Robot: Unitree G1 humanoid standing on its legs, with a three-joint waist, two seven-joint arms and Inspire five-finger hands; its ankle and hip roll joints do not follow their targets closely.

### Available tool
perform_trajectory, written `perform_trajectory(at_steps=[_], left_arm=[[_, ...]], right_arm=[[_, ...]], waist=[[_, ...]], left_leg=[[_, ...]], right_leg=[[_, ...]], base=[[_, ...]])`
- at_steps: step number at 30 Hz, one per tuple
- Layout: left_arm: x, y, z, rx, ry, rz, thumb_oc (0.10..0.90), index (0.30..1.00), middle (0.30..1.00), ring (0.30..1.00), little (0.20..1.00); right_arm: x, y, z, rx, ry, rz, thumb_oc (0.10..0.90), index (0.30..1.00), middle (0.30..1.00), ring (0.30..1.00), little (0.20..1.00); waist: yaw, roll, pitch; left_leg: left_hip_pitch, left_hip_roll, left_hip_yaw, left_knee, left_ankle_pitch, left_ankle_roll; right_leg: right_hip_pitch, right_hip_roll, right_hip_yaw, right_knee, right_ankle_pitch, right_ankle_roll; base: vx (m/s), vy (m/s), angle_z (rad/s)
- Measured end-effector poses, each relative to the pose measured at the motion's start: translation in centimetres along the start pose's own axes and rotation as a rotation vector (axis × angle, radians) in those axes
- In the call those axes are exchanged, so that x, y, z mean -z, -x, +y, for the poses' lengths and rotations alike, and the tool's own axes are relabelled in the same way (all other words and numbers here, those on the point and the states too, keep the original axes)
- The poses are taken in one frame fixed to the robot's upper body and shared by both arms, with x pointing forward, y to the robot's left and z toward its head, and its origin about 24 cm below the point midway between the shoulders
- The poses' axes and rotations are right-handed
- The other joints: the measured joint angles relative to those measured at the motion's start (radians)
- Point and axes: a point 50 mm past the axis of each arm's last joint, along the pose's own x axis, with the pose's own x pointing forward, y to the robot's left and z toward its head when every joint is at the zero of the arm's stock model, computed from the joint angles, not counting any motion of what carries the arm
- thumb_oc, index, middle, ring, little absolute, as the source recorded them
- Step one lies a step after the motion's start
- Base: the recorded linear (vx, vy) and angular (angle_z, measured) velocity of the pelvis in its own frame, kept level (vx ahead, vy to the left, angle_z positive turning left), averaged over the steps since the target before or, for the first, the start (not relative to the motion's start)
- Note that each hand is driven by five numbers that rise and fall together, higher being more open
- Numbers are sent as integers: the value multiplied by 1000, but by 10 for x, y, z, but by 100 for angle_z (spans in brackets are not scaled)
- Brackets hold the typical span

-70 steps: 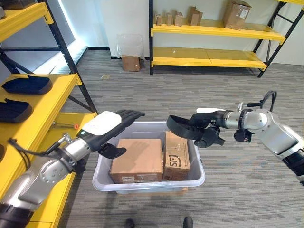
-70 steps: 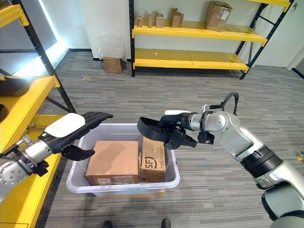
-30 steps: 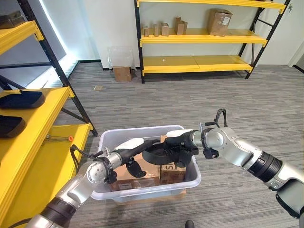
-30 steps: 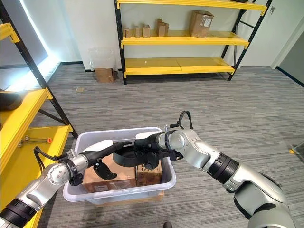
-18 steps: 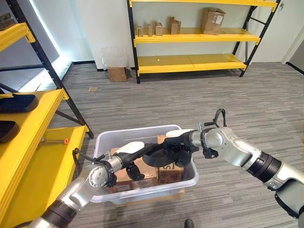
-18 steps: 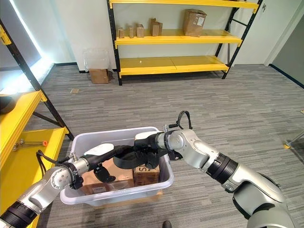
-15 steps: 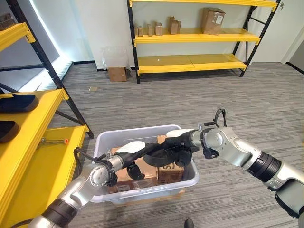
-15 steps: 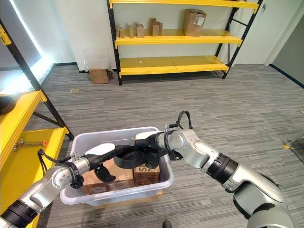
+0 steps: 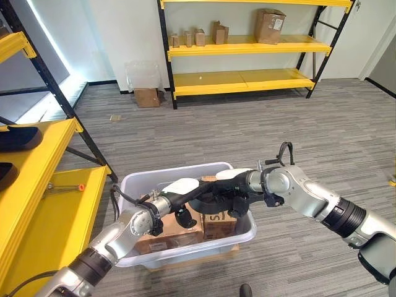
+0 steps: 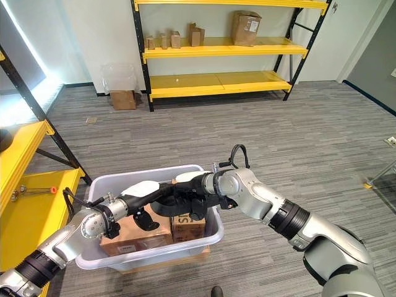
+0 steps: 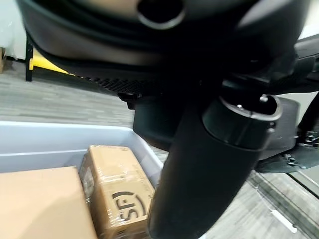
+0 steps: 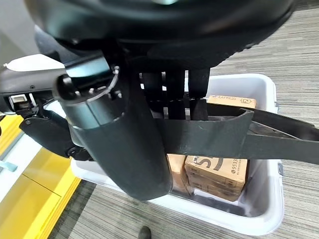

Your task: Move parts from the plastic box to the shelf.

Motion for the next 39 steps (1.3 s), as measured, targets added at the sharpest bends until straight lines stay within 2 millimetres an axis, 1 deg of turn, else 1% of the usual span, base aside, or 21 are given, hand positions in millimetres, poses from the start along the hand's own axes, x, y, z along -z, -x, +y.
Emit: perform_trajectory(at_steps=[3,7,12,16,19,20,21,22,23,28,33,39], left_arm=[[-1,-2,-1,6,3,-2,900,1000,1000,1000,1000],[-2,-5,-5,16,39,17,900,1000,1000,1000,1000],[-2,-5,-8,23,71,18,900,1000,1000,1000,1000],[-3,-6,-11,39,72,21,900,1000,1000,1000,1000],[-4,-8,-15,49,84,29,900,1000,1000,1000,1000],[-4,-8,-15,49,92,28,816,882,882,882,882],[-4,-8,-15,48,102,27,625,616,616,616,616],[-4,-8,-15,48,107,27,418,325,325,325,325],[-3,-8,-15,48,113,28,400,300,300,300,300],[-5,-8,-15,48,122,18,400,300,300,300,300],[-5,-8,-14,34,158,13,400,300,300,300,300],[-5,-8,-13,14,158,14,400,300,300,300,300]], right_arm=[[-2,-2,1,3,11,-3,400,300,300,300,300],[-2,-6,5,-1,17,7,400,300,300,300,300],[-2,-6,5,-4,19,8,400,300,300,300,300],[-2,-8,8,-16,27,11,400,300,300,300,300],[-1,-8,11,-28,32,17,400,300,300,300,300],[0,-8,11,-28,33,17,400,300,300,300,300],[0,-8,11,-28,34,17,400,300,300,300,300],[0,-8,11,-27,34,17,400,300,300,300,300],[0,-8,11,-27,34,16,400,300,300,300,300],[3,-5,11,-29,38,27,400,300,300,300,300],[2,-3,9,-28,45,22,400,300,300,300,300],[4,-3,10,-34,23,24,400,300,300,300,300]], waist=[[-2,-7,-4],[-5,-24,-15],[-9,-26,-17],[-28,-26,-17],[-30,-26,-17],[-29,-26,-17],[-28,-26,-17],[-27,-26,-17],[-27,-26,-17],[-25,-26,-17],[-28,-26,-17],[-26,-26,-17]], left_leg=[[1,0,1,0,0,0],[1,1,4,0,0,0],[0,0,18,0,-1,0],[0,0,20,0,-1,0],[1,0,21,0,-1,0],[1,0,21,0,-1,0],[1,0,21,0,-1,0],[1,0,21,0,-1,0],[1,0,21,0,-1,0],[1,0,21,0,-1,0],[1,0,22,0,-2,0],[1,0,22,0,-2,0]], right_leg=[[0,0,1,0,0,0],[-2,-1,4,0,0,0],[-14,-1,18,0,5,1],[-14,-2,19,0,5,1],[-14,-2,20,0,6,1],[-14,-2,20,0,6,1],[-14,-2,20,0,6,1],[-14,-2,20,0,6,1],[-14,-2,20,0,6,1],[-14,0,20,0,6,1],[-14,0,20,0,6,1],[-14,-2,20,0,6,1]], base=[[0,0,0],[1,-19,-1],[-4,-16,-8],[0,0,0],[0,0,0],[0,0,0],[0,0,0],[0,0,0],[0,0,0],[0,0,0],[0,0,0],[0,0,0]])
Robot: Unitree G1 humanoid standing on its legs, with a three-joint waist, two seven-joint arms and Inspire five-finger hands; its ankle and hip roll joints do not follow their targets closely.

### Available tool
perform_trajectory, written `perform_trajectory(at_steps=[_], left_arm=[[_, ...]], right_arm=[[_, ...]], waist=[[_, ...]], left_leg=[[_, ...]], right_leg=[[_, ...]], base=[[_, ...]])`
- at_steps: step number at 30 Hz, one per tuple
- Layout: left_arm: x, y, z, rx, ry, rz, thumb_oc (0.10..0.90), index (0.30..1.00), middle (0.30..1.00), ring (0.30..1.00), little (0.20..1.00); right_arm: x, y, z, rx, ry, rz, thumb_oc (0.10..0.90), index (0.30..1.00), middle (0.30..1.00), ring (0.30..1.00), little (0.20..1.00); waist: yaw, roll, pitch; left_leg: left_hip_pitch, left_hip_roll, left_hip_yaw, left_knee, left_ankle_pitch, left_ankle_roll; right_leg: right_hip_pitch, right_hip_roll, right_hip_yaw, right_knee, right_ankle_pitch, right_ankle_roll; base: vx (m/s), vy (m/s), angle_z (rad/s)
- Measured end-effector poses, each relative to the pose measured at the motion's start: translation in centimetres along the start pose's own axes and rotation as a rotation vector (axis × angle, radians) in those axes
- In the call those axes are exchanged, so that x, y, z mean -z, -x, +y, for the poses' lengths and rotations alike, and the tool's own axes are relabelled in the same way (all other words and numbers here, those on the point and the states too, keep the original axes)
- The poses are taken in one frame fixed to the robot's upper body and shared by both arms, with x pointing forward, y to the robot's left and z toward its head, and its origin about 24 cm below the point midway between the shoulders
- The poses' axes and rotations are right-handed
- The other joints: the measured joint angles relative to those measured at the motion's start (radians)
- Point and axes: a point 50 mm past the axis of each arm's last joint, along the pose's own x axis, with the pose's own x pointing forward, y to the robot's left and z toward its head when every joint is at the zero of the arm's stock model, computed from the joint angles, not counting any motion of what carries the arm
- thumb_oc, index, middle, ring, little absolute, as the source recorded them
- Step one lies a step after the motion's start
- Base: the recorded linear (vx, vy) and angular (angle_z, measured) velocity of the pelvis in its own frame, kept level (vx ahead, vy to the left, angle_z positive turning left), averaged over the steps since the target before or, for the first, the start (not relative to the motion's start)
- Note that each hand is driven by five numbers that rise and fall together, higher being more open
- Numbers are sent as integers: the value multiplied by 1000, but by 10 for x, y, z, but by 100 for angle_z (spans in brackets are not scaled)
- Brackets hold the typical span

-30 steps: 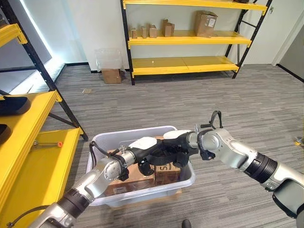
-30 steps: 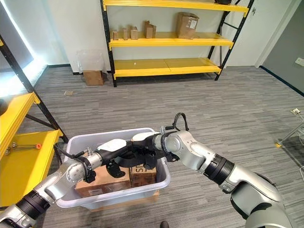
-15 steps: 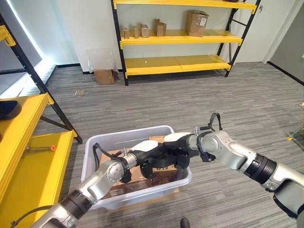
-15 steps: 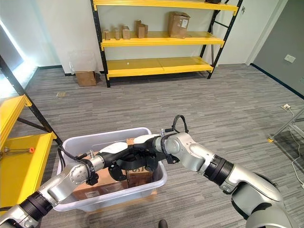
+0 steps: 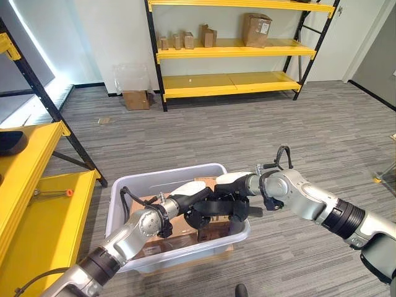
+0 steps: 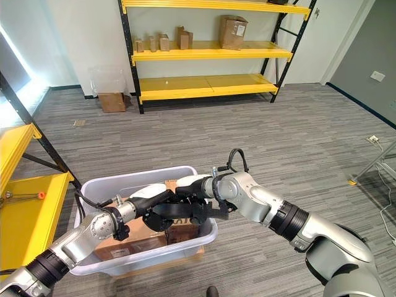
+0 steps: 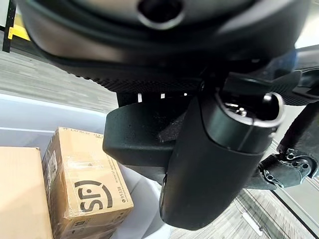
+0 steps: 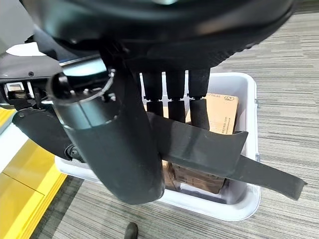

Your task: Move parts from the plastic box to the shelf.

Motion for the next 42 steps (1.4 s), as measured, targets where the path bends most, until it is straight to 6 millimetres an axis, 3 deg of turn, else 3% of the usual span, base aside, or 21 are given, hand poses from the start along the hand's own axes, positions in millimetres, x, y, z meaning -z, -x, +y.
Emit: perform_trajectory(at_steps=[14,15,16,21,25,27,29,32,34,38,40,42], left_arm=[[0,0,3,-36,10,-3,400,300,300,300,300],[0,0,3,-36,10,-4,400,300,300,300,300],[0,0,3,-36,11,-5,400,300,300,300,300],[1,1,5,-67,14,1,400,300,300,300,300],[6,1,5,-111,26,27,400,300,300,300,300],[11,6,13,-227,67,45,400,300,300,300,300],[14,9,13,-247,80,58,400,300,300,300,300],[18,13,-11,-214,132,83,400,300,300,300,300],[26,25,-40,-170,157,134,400,300,300,300,300],[35,39,-57,-217,198,198,400,300,300,300,300],[38,43,-61,-229,206,218,400,300,300,300,300],[38,46,-64,-268,221,226,400,300,300,300,300]], right_arm=[[0,2,-6,15,11,4,400,300,300,300,300],[0,3,-6,14,8,4,608,591,591,591,591],[1,3,-6,14,6,4,900,1000,1000,1000,1000],[-1,4,-13,91,-32,-17,900,1000,1000,1000,1000],[-3,6,-21,222,-239,-101,900,1000,1000,1000,1000],[7,10,-22,407,-629,-188,900,1000,1000,1000,1000],[4,12,-26,476,-797,-264,900,1000,1000,1000,1000],[-6,26,-32,638,-1105,-429,900,1000,1000,1000,1000],[5,51,-38,875,-1288,-591,900,1000,1000,1000,1000],[41,94,-22,1328,-1435,-699,900,1000,1000,1000,1000],[47,103,-16,1444,-1453,-718,900,1000,1000,1000,1000],[47,107,4,1520,-1477,-729,900,1000,1000,1000,1000]], waist=[[6,0,0],[6,1,0],[6,1,1],[5,10,3],[4,28,3],[29,41,8],[30,50,14],[31,66,23],[43,72,30],[84,76,33],[83,88,40],[83,100,43]], left_leg=[[-1,1,-4,-3,0,1],[-1,1,-5,-3,0,1],[-1,1,-6,-3,0,1],[0,0,-16,-3,-4,7],[-2,-1,-27,-4,-6,9],[-2,-2,-33,-4,-6,9],[-2,-2,-36,-4,-6,9],[0,-2,-56,-4,-6,8],[-1,-1,-70,-4,-3,4],[-4,-3,-82,-4,-7,9],[-4,-6,-83,-4,-7,10],[-5,-7,-86,-4,-8,10]], right_leg=[[3,-3,-5,-1,-1,1],[4,-3,-6,-1,-1,1],[4,-4,-7,-1,-1,1],[12,-7,-15,-3,-4,3],[18,-10,-27,-2,-6,4],[21,-11,-32,-2,-7,4],[24,-11,-36,-2,-8,6],[41,-13,-59,-6,-16,8],[50,-13,-74,-7,-22,8],[56,-18,-88,-7,-31,10],[56,-20,-89,-7,-31,10],[57,-20,-92,-7,-32,11]], base=[[0,0,0],[0,0,0],[0,23,3],[3,40,6],[32,44,9],[35,14,6],[33,8,8],[29,-10,20],[22,-40,19],[0,-30,10],[0,0,0],[-5,2,2]])
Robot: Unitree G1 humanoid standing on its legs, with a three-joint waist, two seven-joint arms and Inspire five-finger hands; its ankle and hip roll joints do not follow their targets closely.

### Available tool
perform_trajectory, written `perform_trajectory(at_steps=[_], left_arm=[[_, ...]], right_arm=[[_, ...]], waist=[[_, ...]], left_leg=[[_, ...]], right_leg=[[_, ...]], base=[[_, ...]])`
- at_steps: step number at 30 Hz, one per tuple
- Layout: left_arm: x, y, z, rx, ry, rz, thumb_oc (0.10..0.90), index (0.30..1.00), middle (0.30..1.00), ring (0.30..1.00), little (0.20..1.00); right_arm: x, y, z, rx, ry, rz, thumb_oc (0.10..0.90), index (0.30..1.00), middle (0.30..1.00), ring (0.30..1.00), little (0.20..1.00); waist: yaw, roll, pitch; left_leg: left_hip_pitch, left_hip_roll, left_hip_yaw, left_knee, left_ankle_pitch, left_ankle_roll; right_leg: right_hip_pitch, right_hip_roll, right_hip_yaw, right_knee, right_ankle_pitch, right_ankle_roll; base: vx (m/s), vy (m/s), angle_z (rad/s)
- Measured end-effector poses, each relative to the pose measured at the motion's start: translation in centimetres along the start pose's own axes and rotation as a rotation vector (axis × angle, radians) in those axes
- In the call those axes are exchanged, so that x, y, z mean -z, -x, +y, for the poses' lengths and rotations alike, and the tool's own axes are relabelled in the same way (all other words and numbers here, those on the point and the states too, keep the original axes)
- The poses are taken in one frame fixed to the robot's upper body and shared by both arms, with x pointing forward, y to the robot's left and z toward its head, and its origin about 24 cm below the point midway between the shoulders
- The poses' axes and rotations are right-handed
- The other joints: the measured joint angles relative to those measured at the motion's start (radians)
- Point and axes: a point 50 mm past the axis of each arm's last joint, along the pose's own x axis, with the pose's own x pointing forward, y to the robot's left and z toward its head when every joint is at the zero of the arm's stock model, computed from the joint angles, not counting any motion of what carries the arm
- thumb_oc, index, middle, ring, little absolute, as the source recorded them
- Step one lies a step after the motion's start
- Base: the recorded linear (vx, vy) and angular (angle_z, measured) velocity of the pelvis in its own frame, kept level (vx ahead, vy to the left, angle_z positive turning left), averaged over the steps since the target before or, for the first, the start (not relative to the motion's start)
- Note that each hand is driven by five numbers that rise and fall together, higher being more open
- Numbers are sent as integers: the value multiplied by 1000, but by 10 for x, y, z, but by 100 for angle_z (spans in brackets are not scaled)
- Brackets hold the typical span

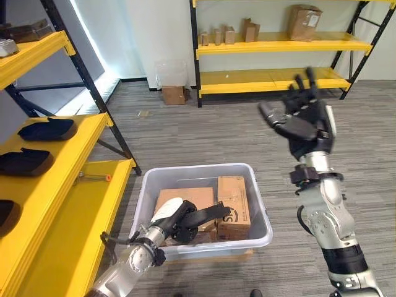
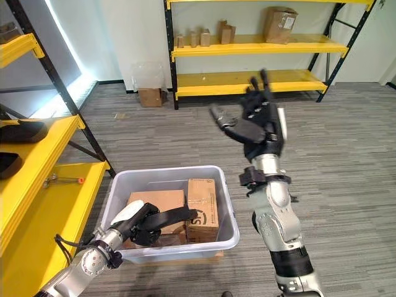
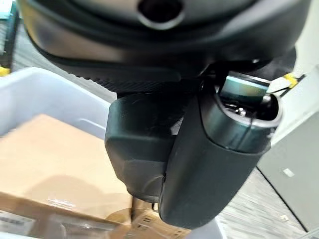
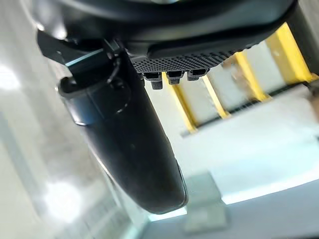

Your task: Move parts from the plastic box to the shelf.

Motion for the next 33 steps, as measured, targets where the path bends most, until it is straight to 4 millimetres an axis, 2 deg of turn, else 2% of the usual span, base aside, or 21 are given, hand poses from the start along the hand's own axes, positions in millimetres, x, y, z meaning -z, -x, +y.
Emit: perform_trajectory(at_steps=[1,3,6,8,9,10,12,14,17,19,21,22,23,27,28,29,30,31,33], left_arm=[[2,3,-2,-25,13,14,400,300,300,300,300],[10,15,-5,-59,35,60,400,300,300,300,300],[24,31,3,-131,54,133,400,300,300,300,300],[33,39,9,-188,52,184,400,300,300,300,300],[39,43,12,-215,49,215,400,300,300,300,300],[44,49,18,-256,41,239,400,300,300,300,300],[49,54,26,-318,15,266,400,300,300,300,300],[51,56,34,-386,-20,271,400,300,300,300,300],[48,55,39,-447,-34,259,400,300,300,300,300],[36,50,48,-503,-84,185,400,300,300,300,300],[28,47,53,-516,-127,126,400,300,300,300,300],[19,44,60,-548,-181,54,400,300,300,300,300],[15,45,64,-570,-212,22,400,300,300,300,300],[2,43,85,-626,-295,-124,400,300,300,300,300],[-5,39,95,-651,-334,-184,400,300,300,300,300],[-13,36,104,-674,-373,-237,400,300,300,300,300],[-20,37,110,-720,-380,-274,400,300,300,300,300],[-25,40,117,-763,-386,-301,400,300,300,300,300],[-33,46,138,-870,-429,-342,400,300,300,300,300]], right_arm=[[3,12,-7,45,-1,1,900,1000,1000,1000,1000],[23,37,-31,170,42,122,900,1000,1000,1000,1000],[62,70,-66,246,155,409,900,1000,1000,1000,1000],[80,98,-77,239,209,594,900,1000,1000,1000,1000],[90,111,-76,215,203,677,900,1000,1000,1000,1000],[99,128,-73,203,154,754,900,1000,1000,1000,1000],[110,142,-75,201,113,827,900,1000,1000,1000,1000],[116,145,-75,170,121,868,900,1000,1000,1000,1000],[122,136,-59,69,101,876,900,1000,1000,1000,1000],[130,125,-38,-30,65,872,900,1000,1000,1000,1000],[131,123,-33,-47,58,868,900,1000,1000,1000,1000],[132,123,-31,-52,50,868,900,1000,1000,1000,1000],[133,124,-29,-50,42,869,900,1000,1000,1000,1000],[134,128,-30,-28,59,875,900,1000,1000,1000,1000],[133,132,-32,-9,68,879,900,1000,1000,1000,1000],[133,135,-34,7,71,886,900,1000,1000,1000,1000],[132,137,-38,11,88,893,900,1000,1000,1000,1000],[132,138,-40,15,98,897,900,1000,1000,1000,1000],[136,139,-34,13,75,897,900,1000,1000,1000,1000]], waist=[[0,4,0],[-6,7,2],[-4,12,6],[3,23,13],[6,27,14],[25,30,15],[33,26,18],[55,21,20],[85,13,21],[115,0,20],[135,-4,21],[138,-10,22],[143,-14,22],[135,-35,30],[110,-54,36],[89,-58,35],[81,-46,35],[87,-48,35],[89,-74,36]], left_leg=[[-1,0,-1,0,0,0],[0,-1,-12,0,-1,-1],[-12,0,-28,0,-1,0],[-27,-1,-48,0,2,0],[-31,0,-53,0,3,1],[-35,0,-62,0,3,1],[-35,-3,-77,1,5,0],[-36,-13,-107,2,7,2],[-39,-16,-120,4,11,4],[-53,-16,-161,0,16,5],[-64,-19,-183,0,19,10],[-80,-18,-181,0,24,20],[-90,-17,-160,0,24,26],[-107,-9,3,0,16,47],[-109,-2,99,1,12,51],[-110,-2,136,4,28,60],[-114,-9,137,5,72,67],[-114,-17,131,5,98,66],[-113,-73,123,5,93,77]], right_leg=[[0,0,-1,0,-2,1],[6,-1,-9,0,-5,0],[9,-1,-28,0,-9,1],[8,-3,-50,0,-11,0],[8,-2,-54,0,-12,1],[10,-2,-62,0,-13,1],[22,-4,-77,0,-15,2],[34,-11,-96,0,-20,6],[45,-12,-109,0,-22,7],[69,-9,-147,3,-32,4],[83,-10,-180,8,-38,4],[99,-16,-230,8,-46,5],[110,-22,-258,8,-49,7],[156,-59,-369,18,-66,19],[190,-79,-431,20,-73,24],[206,-94,-449,37,-79,20],[205,-99,-434,64,-80,20],[205,-114,-416,74,-82,22],[203,-165,-408,103,-77,17]], base=[[-7,1,7],[-25,-9,10],[-36,-6,16],[-9,2,28],[-6,15,27],[-3,44,18],[-3,60,28],[-15,30,29],[-32,24,21],[-43,54,54],[-10,68,71],[-3,89,93],[9,110,109],[63,119,90],[42,144,148],[45,104,155],[78,157,91],[84,155,40],[129,233,24]])
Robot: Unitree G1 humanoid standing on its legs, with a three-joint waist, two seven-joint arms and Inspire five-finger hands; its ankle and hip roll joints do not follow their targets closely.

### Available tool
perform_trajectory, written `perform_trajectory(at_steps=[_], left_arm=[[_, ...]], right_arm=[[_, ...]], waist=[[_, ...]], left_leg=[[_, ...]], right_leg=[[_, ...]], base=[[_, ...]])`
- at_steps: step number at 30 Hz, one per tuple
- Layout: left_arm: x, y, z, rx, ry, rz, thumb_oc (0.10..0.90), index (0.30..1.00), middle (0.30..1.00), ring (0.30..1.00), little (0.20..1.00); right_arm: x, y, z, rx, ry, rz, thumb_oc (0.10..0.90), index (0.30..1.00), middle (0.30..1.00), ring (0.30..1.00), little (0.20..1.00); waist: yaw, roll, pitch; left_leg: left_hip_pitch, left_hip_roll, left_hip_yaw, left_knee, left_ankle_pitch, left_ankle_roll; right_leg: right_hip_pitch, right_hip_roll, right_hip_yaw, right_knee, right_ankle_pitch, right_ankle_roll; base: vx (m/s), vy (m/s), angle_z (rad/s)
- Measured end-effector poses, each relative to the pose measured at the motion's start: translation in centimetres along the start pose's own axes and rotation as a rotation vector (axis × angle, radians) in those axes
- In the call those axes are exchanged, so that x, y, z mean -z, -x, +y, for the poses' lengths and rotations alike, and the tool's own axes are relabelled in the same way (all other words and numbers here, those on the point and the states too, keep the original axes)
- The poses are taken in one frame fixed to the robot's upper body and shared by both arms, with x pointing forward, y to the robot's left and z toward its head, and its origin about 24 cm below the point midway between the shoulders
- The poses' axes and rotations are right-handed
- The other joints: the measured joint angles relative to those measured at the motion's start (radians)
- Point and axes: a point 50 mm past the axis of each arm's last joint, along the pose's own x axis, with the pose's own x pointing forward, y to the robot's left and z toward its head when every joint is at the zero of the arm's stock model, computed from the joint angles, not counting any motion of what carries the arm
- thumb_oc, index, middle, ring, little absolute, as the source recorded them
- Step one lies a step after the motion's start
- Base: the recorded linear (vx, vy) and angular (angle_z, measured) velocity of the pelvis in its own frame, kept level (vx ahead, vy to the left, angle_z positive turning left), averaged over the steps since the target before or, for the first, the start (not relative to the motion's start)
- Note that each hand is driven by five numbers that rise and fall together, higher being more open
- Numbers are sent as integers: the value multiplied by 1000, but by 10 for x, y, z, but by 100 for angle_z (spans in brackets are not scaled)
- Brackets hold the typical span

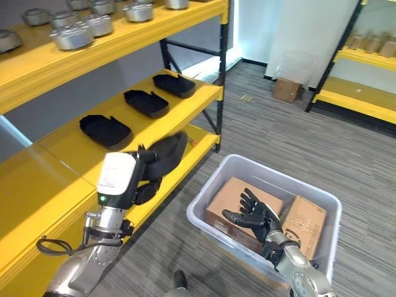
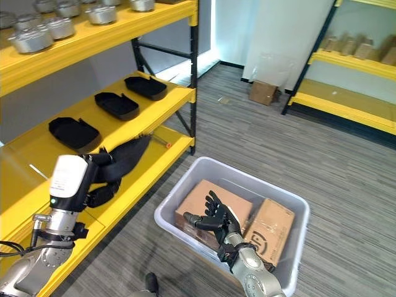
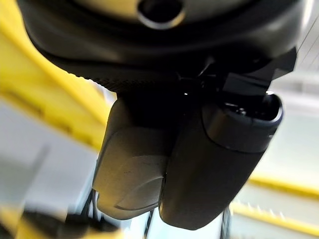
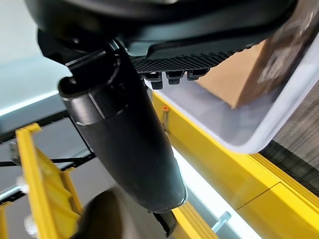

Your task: Move parts from the plastic box to the shelf.

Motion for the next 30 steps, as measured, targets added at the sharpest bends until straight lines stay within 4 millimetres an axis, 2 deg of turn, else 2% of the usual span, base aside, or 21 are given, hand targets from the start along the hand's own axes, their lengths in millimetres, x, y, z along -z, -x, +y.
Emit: perform_trajectory(at_steps=[3,4,6,9,11,13,14,17,18,19,20,21,22,23,24,25,26,28,29,30], left_arm=[[7,-10,11,-60,-44,15,400,300,300,300,300],[8,-10,13,-63,-53,16,400,300,300,300,300],[9,-10,15,-67,-66,17,400,300,300,300,300],[9,-2,12,-27,-99,-1,400,300,300,300,300],[9,-5,15,-37,-117,-28,400,300,300,300,300],[8,-8,17,-35,-137,-59,400,300,300,300,300],[7,-10,18,-39,-134,-74,400,300,300,300,300],[4,-18,20,-43,-136,-117,400,300,300,300,300],[-1,-27,19,-60,-126,-146,400,300,300,300,300],[-3,-36,23,-86,-129,-171,400,300,300,300,300],[-4,-42,26,-98,-137,-186,400,300,300,300,300],[-4,-49,27,-107,-147,-202,400,300,300,300,300],[-5,-57,24,-113,-144,-212,400,300,300,300,300],[-5,-63,22,-113,-146,-215,400,300,300,300,300],[-4,-62,21,-109,-147,-211,400,300,300,300,300],[-4,-60,20,-101,-146,-207,400,300,300,300,300],[-3,-56,19,-89,-146,-199,400,300,300,300,300],[1,-46,14,-59,-141,-165,400,300,300,300,300],[3,-39,9,-43,-129,-141,400,300,300,300,300],[4,-36,6,-37,-119,-127,400,300,300,300,300]], right_arm=[[1,-2,7,-53,11,1,900,1000,1000,1000,1000],[0,-2,10,-73,9,-2,900,1000,1000,1000,1000],[-4,-3,13,-115,14,-16,900,1000,1000,1000,1000],[-14,-1,9,-190,114,-23,900,1000,1000,1000,1000],[-24,-4,16,-256,133,-49,900,1000,1000,1000,1000],[-28,-7,22,-298,144,-62,900,1000,1000,1000,1000],[-36,-13,35,-366,155,-85,900,1000,1000,1000,1000],[-46,-13,62,-481,150,-140,900,1000,1000,1000,1000],[-53,-11,76,-538,156,-186,900,1000,1000,1000,1000],[-61,-12,88,-576,149,-233,900,1000,1000,1000,1000],[-67,-13,93,-593,146,-263,900,1000,1000,1000,1000],[-73,-13,96,-597,147,-293,900,1000,1000,1000,1000],[-77,-13,96,-593,154,-313,900,1000,1000,1000,1000],[-78,-13,95,-580,150,-320,900,1000,1000,1000,1000],[-78,-13,92,-579,163,-315,900,1000,1000,1000,1000],[-79,-12,83,-559,176,-311,900,1000,1000,1000,1000],[-78,-11,73,-531,185,-305,900,1000,1000,1000,1000],[-78,-8,54,-463,191,-297,900,1000,1000,1000,1000],[-80,-6,43,-426,197,-298,900,1000,1000,1000,1000],[-81,-5,38,-408,202,-298,900,1000,1000,1000,1000]], waist=[[2,1,1],[13,-6,0],[24,-23,4],[38,-23,8],[54,-47,32],[58,-59,40],[72,-68,49],[89,-69,50],[99,-65,52],[102,-54,56],[101,-49,58],[86,-41,61],[72,-25,61],[54,-24,62],[48,-21,63],[43,-10,61],[40,-2,60],[13,7,58],[-12,15,56],[-26,22,54]], left_leg=[[26,-24,-11,0,-16,22],[27,-28,-11,0,-28,29],[25,-41,-7,0,-20,15],[12,-43,-12,1,-22,9],[0,-44,-13,19,-26,6],[-14,-44,-12,40,-39,11],[-14,-48,-9,45,-44,15],[-12,-60,-9,35,-47,17],[-5,-69,-7,31,-55,29],[-1,-75,1,13,-58,33],[-3,-79,2,1,-62,39],[-12,-92,-10,2,-63,67],[-23,-92,-54,1,-49,93],[-26,-106,-69,1,-51,96],[-28,-115,-82,0,-57,105],[-31,-117,-108,0,-56,107],[-33,-117,-126,0,-56,106],[-39,-139,-182,-1,-56,106],[-50,-155,-216,-2,-56,106],[-57,-160,-231,-3,-57,105]], right_leg=[[-1,-41,5,59,6,2],[5,-38,7,37,8,3],[20,-40,5,12,12,13],[18,-37,4,9,13,14],[20,-39,4,1,13,14],[18,-43,4,-1,13,14],[12,-51,5,-1,22,12],[-5,-65,4,20,67,2],[-22,-86,5,45,103,-7],[-49,-98,8,72,165,-8],[-71,-106,20,96,196,-7],[-107,-111,57,150,210,-8],[-136,-103,133,223,141,31],[-155,-78,211,264,80,43],[-179,-41,258,296,9,55],[-207,38,313,323,-72,48],[-228,103,337,331,-122,35],[-265,232,401,309,-198,-26],[-299,298,447,286,-227,-73],[-317,331,472,267,-232,-94]], base=[[139,220,18],[178,271,-2],[79,142,-1],[112,259,8],[144,294,0],[105,202,-2],[129,250,-6],[120,286,0],[70,277,-11],[50,341,-13],[28,207,-2],[61,209,36],[102,149,67],[140,155,69],[120,94,60],[133,46,43],[110,26,51],[104,7,71],[102,-14,86],[60,-40,91]])
